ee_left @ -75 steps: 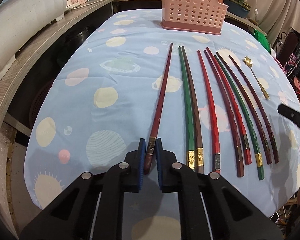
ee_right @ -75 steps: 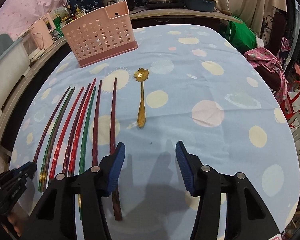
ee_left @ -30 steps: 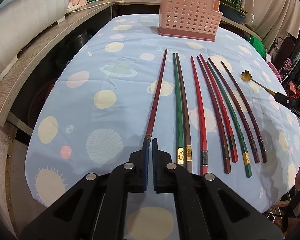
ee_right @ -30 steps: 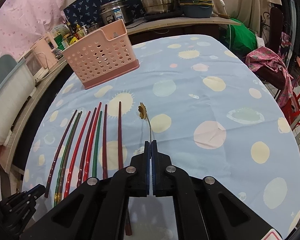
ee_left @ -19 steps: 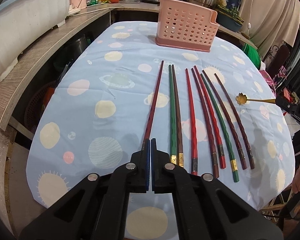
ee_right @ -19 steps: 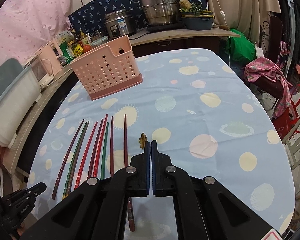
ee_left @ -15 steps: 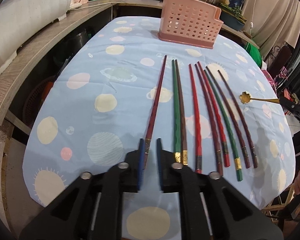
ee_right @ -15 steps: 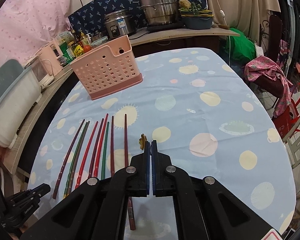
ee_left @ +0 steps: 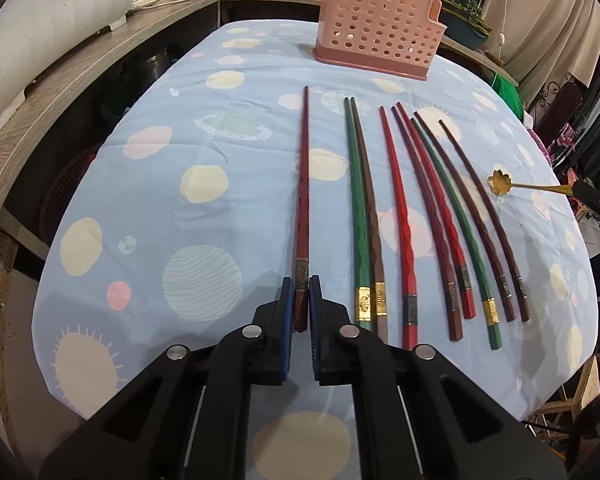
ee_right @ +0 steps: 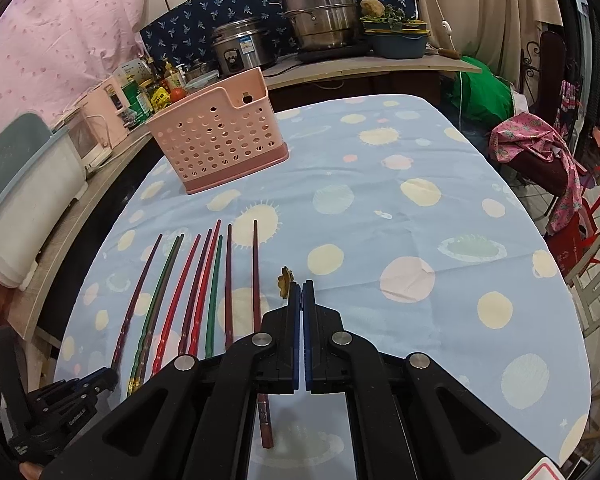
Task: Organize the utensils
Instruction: 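Lift the chopstick and spoon and carry both toward the pink basket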
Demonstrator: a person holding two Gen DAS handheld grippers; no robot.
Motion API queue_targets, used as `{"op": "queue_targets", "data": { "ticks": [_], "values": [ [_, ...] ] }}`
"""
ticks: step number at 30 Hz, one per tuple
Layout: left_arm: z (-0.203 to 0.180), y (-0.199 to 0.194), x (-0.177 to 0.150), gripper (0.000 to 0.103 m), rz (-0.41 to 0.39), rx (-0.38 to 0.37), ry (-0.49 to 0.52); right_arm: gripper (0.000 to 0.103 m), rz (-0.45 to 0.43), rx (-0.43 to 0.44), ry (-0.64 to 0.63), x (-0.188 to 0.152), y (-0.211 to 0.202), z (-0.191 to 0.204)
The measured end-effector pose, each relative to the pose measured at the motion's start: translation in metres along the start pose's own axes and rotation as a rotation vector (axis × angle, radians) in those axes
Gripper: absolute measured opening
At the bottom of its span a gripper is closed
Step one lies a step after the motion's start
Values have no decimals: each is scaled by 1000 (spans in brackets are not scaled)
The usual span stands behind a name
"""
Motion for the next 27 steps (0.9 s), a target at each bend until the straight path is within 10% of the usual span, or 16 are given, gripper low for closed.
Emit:
{"op": "queue_targets", "data": {
  "ticks": [11,27],
  "values": [
    [-14,-63,64,7,-143,-30,15,2,-111,37,-47,51,-52,0],
    [-52,-153,280,7,-494,-35,73,2,-218,143,-67,214,-12,39]
  ]
}}
Point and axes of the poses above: each gripper's, at about its wrist camera, not at the fingertips, and y roughly the way its jaws point, z to its left, x to its top, the point moved 5 cm from there along y, roughly the way its jaws point
